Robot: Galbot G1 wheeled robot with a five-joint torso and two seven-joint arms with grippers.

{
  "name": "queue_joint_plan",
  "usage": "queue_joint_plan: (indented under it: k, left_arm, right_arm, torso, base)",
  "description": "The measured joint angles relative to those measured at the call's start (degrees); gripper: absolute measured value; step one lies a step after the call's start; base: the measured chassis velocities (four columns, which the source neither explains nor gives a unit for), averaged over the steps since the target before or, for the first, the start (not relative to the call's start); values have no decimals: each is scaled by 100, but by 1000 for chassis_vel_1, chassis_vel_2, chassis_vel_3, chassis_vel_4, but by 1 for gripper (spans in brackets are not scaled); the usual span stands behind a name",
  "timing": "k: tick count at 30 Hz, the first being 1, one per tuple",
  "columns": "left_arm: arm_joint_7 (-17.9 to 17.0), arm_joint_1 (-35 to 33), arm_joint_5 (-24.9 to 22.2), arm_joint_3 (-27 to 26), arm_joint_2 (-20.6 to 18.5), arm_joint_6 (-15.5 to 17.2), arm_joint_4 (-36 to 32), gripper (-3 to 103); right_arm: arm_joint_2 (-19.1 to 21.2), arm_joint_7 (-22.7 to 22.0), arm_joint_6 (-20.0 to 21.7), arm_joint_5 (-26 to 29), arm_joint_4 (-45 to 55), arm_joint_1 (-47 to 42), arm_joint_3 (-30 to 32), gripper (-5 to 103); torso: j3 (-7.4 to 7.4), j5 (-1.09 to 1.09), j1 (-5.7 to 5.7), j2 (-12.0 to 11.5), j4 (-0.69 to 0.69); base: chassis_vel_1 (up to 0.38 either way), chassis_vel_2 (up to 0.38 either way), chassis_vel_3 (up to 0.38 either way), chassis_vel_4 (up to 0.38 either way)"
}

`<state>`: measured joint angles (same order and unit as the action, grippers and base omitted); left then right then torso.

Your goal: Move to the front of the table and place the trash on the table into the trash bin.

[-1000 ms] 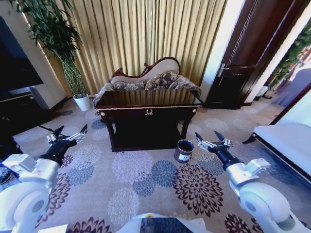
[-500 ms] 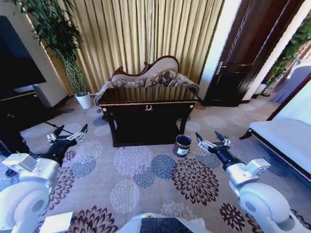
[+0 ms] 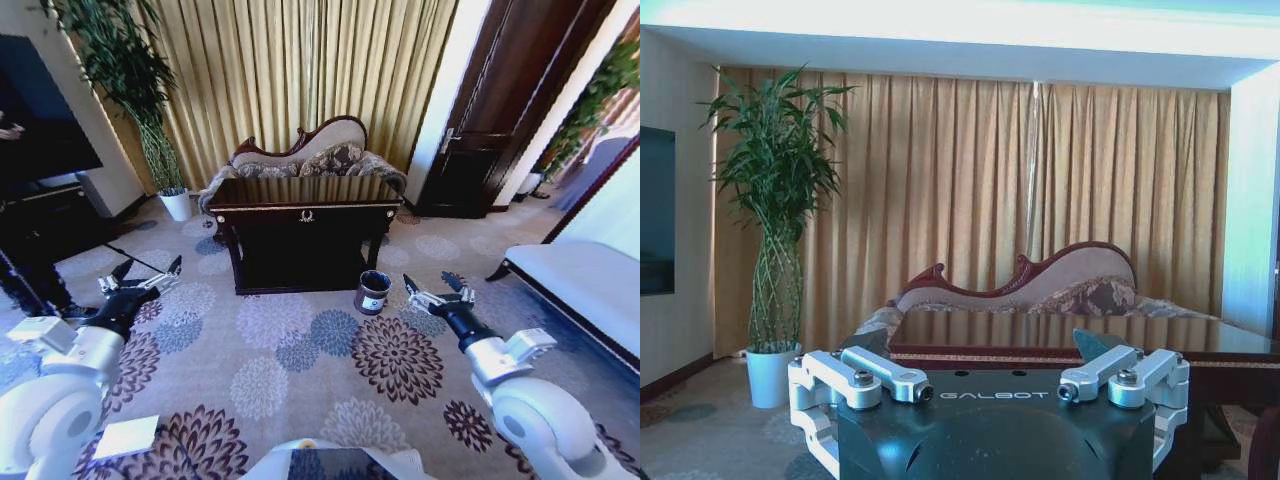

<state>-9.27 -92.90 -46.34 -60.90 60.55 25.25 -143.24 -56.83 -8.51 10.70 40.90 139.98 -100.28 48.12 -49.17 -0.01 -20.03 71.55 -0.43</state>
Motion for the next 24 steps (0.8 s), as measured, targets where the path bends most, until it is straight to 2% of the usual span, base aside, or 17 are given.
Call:
queue_joint_plan:
  k: [9, 15, 24]
  left_arm:
    - [-4, -38, -69, 7, 95, -15, 0, 100]
    - [-119, -63, -276, 87, 138, -337, 0, 100]
    - [-292, -94, -101, 89, 94, -423, 0, 100]
  right_arm:
    - [-54, 1, -31, -36, -12, -57, 15, 100]
    - [-94, 8, 112, 172, 238, -111, 58, 100]
    - [-201, -17, 194, 437, 309, -41, 133, 100]
  torso:
    - [-1, 1, -2, -2, 0]
    - [0, 1, -1, -1, 0]
    - [0, 1, -1, -1, 0]
  base:
    - [27, -28, -28, 23]
    - [0, 0, 0, 0]
    - [0, 0, 0, 0]
